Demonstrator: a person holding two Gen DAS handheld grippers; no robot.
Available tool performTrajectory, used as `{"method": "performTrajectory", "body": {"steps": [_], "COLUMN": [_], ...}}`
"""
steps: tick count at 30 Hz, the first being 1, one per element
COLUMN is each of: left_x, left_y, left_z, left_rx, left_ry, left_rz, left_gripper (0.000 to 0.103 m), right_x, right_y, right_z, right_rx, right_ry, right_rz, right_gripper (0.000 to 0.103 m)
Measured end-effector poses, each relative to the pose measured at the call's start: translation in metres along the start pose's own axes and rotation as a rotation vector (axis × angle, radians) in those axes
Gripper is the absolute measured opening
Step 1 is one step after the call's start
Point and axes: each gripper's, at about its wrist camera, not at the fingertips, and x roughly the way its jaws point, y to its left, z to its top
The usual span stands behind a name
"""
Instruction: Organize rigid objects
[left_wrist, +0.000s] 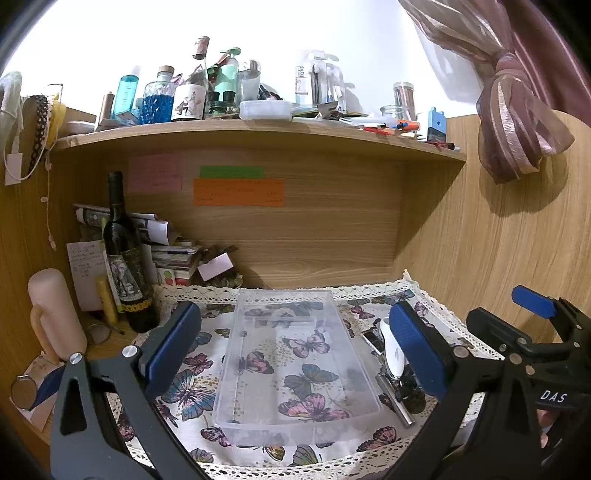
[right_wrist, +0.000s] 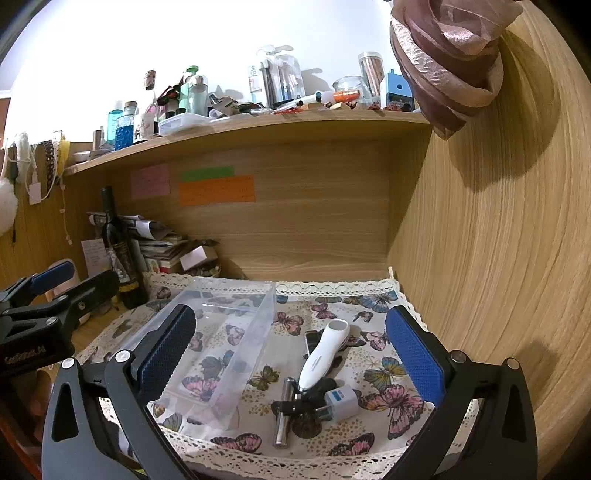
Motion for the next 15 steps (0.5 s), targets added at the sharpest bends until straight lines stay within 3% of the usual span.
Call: {"method": "performTrajectory", "body": {"steps": [15], "left_x": [0.0003], "left_y": [0.0006], "left_z": [-0.0006], "left_rx": [-0.002], "left_ry": [-0.004], "left_rz": [0.002], "left_gripper": [0.103], "right_x": [-0.0021], "right_y": [0.0013], "right_z": [0.0024], "right_rx": [-0.008], "right_ry": [-0.01], "right_rz": [0.002], "right_gripper": [0.103]}}
